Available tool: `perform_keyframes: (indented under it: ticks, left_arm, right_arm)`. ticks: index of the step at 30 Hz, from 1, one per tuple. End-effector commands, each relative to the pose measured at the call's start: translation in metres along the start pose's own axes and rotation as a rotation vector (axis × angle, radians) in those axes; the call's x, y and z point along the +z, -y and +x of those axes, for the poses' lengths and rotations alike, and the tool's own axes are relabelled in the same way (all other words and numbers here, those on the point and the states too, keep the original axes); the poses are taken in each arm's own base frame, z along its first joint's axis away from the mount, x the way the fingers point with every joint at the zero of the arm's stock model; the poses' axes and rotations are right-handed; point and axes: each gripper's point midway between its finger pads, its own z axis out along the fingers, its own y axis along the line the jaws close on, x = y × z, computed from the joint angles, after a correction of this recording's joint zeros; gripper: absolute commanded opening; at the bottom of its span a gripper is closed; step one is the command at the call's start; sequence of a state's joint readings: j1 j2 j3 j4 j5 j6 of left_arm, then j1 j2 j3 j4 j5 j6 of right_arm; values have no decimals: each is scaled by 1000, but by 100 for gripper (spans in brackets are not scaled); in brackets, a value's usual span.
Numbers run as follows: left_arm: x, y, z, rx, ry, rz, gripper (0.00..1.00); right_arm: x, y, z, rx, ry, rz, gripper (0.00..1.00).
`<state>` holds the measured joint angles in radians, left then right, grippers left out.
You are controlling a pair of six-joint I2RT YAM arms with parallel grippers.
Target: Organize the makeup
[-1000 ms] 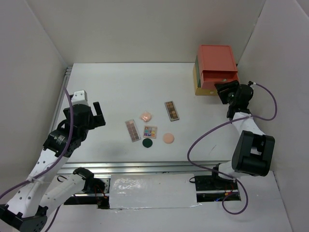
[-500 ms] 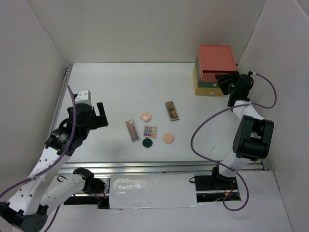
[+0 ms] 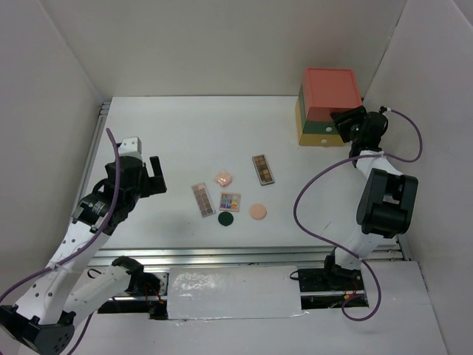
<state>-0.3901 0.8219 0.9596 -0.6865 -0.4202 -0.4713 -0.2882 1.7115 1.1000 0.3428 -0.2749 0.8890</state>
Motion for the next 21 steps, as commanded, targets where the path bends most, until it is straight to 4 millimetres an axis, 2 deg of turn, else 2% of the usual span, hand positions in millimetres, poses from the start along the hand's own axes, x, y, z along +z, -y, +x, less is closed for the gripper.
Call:
perform_keyframes:
  ticks: [1,3,4,5,6,8,12,16,19,21]
  left_arm:
    - [2,3,-9,-1,30,18,99]
    - [2,4,-8,2,26,20,99]
    - [2,3,-8,1,26,20,99]
    - [2,4,-8,-1,26,20,99]
    - [1,4,-8,-1,27,21,99]
    - [1,4,-8,2,28,27,99]
    - [1,6,-7,3,25,38,99]
    - [1,7,-7,5,23,40,99]
    - [1,7,-7,6,23,44,99]
    - [1,8,-7,7,24,46,99]
  right_arm:
    - [-9,-9,-10,-9,56,-68,61]
    - [-15,0,-2,0,42,-62,61]
    - [-23,11,9,21,32,-50,62]
    - [-28,10,7,18,56,-78,62]
    - [-34,19,17,37,48,-71,62]
    - [-34,21,17,34,51,-89,62]
    - [-26,33,23,50,23,-101,60]
    - [-14,30,22,40,-1,-157,60]
    - [0,44,26,66,-23,-125,60]
    - [5,45,24,75,-21,-126,59]
